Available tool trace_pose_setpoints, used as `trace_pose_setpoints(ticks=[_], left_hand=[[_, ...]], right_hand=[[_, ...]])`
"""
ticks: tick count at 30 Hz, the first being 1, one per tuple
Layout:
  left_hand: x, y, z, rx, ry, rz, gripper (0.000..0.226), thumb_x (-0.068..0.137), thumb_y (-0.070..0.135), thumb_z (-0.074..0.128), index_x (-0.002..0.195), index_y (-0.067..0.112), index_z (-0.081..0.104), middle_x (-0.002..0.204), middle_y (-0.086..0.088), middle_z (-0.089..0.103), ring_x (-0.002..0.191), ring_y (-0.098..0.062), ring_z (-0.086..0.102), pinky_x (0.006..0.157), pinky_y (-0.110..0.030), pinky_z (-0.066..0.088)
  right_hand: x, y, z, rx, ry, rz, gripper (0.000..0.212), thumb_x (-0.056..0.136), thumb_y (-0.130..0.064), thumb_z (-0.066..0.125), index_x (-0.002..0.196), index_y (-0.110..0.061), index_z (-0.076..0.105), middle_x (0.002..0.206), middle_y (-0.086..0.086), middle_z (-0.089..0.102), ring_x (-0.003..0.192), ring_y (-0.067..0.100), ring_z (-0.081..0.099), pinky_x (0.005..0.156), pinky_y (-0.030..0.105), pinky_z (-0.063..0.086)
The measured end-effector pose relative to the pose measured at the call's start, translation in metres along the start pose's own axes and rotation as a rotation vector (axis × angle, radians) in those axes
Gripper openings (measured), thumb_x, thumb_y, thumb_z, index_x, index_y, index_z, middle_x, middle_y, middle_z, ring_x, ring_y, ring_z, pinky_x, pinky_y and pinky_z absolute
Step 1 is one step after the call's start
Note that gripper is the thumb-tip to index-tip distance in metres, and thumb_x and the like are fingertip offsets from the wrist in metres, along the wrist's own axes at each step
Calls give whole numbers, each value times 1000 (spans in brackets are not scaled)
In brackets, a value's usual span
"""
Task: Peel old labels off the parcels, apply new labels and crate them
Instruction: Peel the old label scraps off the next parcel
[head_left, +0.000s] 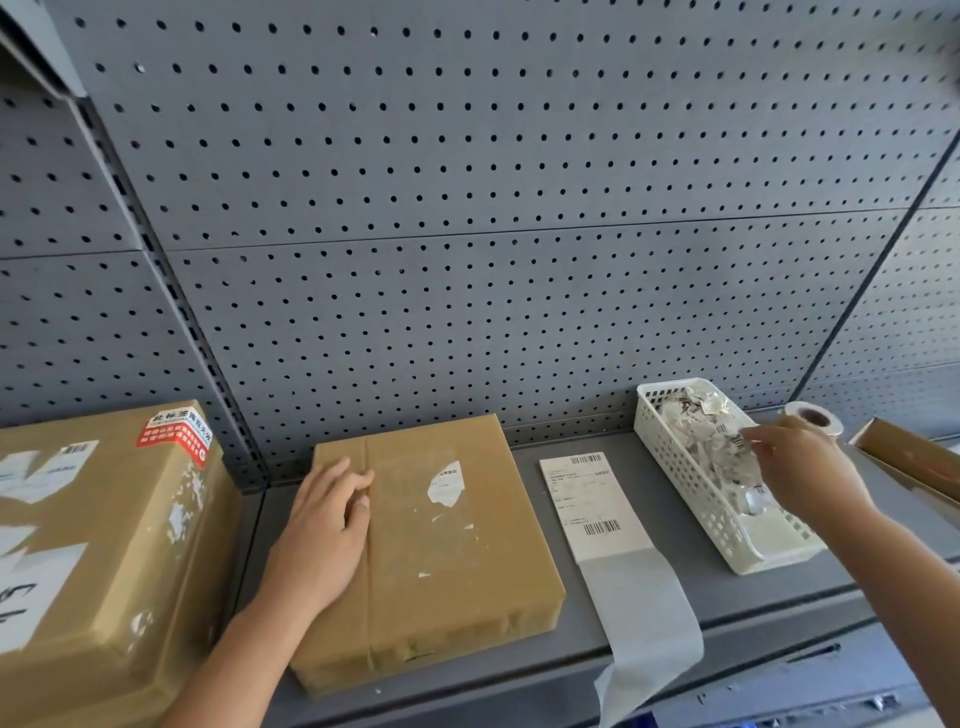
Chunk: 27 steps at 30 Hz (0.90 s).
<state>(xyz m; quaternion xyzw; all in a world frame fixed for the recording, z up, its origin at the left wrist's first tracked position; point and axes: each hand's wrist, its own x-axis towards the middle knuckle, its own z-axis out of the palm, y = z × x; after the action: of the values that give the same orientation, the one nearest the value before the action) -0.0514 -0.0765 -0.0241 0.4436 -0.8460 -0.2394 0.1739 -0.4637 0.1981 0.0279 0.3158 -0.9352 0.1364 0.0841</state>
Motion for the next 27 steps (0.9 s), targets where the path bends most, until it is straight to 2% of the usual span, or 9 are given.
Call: trace_pose_setpoints(ticks=[3, 6, 8, 11, 13, 16, 21, 25, 27], left_hand=[[-1, 1, 0, -3, -4, 3, 39, 107, 36, 35, 144, 35, 48, 164, 15, 22, 154, -7, 3, 123, -42, 19], [-1, 1, -1, -4, -6, -1, 39, 108, 36, 35, 144, 35, 47, 164, 15, 21, 154, -7, 3, 123, -43, 20], [-1, 1, -1, -1, -5, -3, 39, 107, 37, 35, 144, 36, 46, 164, 16, 21, 154, -7, 3, 123, -43, 21], [-1, 2, -1, -7, -9, -1, 39, 108, 37, 34, 145, 37, 45, 164, 16, 20, 153, -6, 1, 123, -43, 20], [-2, 4, -2, -17, -11, -4, 39, 108, 37, 33, 146, 37, 45, 164, 18, 20, 153, -5, 1, 123, -43, 20], [-4, 6, -3, -24, -13, -10, 39, 108, 37, 32, 146, 38, 44, 163, 20, 18, 152, -2, 0, 121, -44, 24], [-6, 9, -4, -29, -18, -12, 39, 108, 37, 32, 145, 39, 44, 163, 21, 17, 152, -1, -1, 119, -42, 27], [-6, 9, -5, -31, -20, -17, 37, 108, 38, 32, 143, 39, 46, 163, 23, 17, 151, 1, -3, 116, -41, 31], [-6, 9, -5, -31, -20, -16, 37, 108, 38, 33, 142, 39, 46, 163, 22, 17, 151, 1, -3, 115, -40, 33]], right_hand=[[-2, -8, -10, 31, 52, 42, 43, 96, -4, 40, 127, -19, 65, 123, 14, 56, 116, 35, 52, 85, 48, 53], [-4, -24, -19, 70, 187, 22, 42, 96, -8, 40, 130, -20, 62, 122, 12, 57, 118, 34, 48, 82, 49, 50], [-5, -44, -21, 158, 207, -49, 38, 95, -5, 43, 121, -18, 66, 118, 10, 60, 112, 32, 51, 81, 45, 49], [-13, -86, -17, 342, 112, -145, 22, 95, -7, 51, 107, -14, 68, 104, 4, 63, 93, 25, 57, 79, 34, 43], [-24, -119, -10, 409, 17, -202, 13, 96, -11, 53, 100, -17, 65, 92, -2, 62, 79, 17, 54, 69, 27, 36], [-37, -163, 5, 485, -123, -289, 14, 96, -14, 51, 95, -23, 61, 80, -12, 58, 67, 3, 50, 59, 21, 34], [-49, -215, 27, 506, -252, -372, 19, 97, -12, 49, 102, -19, 66, 78, -19, 53, 66, -2, 47, 58, 10, 34], [-55, -245, 41, 476, -309, -385, 23, 95, -11, 47, 103, -20, 67, 93, -12, 59, 82, 9, 51, 72, 25, 40], [-56, -254, 47, 466, -319, -380, 23, 95, -13, 45, 100, -20, 67, 93, -13, 60, 85, 9, 53, 68, 26, 40]])
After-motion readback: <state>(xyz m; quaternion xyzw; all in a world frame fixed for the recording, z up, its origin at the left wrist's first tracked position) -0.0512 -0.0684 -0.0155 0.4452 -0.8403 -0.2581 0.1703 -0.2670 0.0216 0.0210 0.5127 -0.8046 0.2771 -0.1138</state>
